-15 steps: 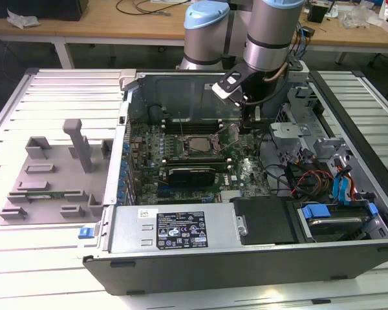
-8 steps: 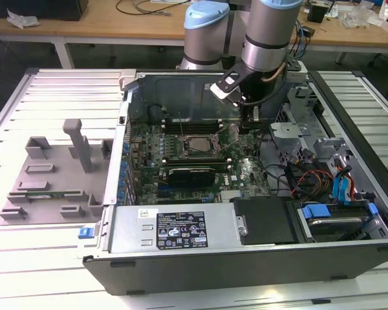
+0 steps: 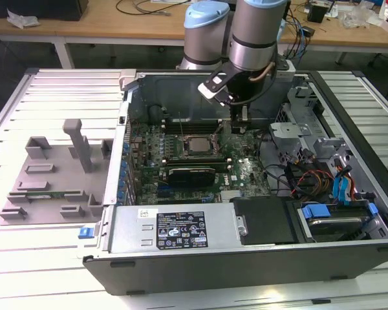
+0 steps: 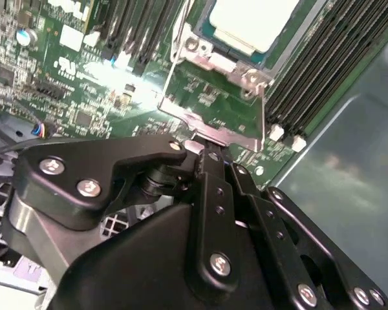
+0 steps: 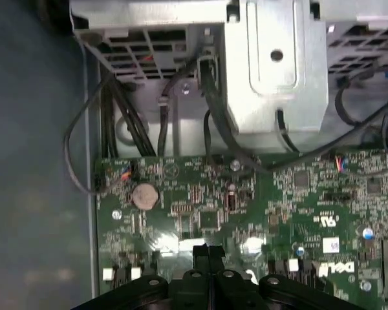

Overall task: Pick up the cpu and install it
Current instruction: 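Close the cpu cover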

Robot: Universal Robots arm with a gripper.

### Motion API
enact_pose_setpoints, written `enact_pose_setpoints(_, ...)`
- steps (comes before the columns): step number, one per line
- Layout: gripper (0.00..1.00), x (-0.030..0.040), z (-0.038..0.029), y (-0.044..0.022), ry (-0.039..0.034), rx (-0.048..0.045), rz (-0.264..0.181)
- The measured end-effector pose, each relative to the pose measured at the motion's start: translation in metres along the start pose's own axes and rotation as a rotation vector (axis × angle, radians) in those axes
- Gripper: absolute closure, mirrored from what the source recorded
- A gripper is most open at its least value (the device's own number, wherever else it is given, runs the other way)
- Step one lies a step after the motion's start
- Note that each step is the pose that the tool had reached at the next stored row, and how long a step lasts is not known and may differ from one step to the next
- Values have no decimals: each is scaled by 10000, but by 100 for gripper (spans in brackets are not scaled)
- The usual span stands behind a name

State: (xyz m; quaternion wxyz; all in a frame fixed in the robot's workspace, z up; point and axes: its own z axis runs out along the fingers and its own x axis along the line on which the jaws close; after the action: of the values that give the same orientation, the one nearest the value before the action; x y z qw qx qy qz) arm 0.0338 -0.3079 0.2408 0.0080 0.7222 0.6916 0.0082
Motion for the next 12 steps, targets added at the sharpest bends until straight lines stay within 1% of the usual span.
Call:
enact_pose_setpoints(3,89,20,-3,-148,2,-33,2)
enact_pose_setpoints(4,89,29,-4,-207,3,-42,4)
enact_pose_setpoints(6,89,37,-5,-400,6,-57,6)
enact_pose_setpoints(7,89,36,-4,-453,6,-57,5)
enact_pose_setpoints(9,89,34,-2,-517,7,-60,7)
enact_pose_setpoints(12,89,30,5,-592,7,-68,7)
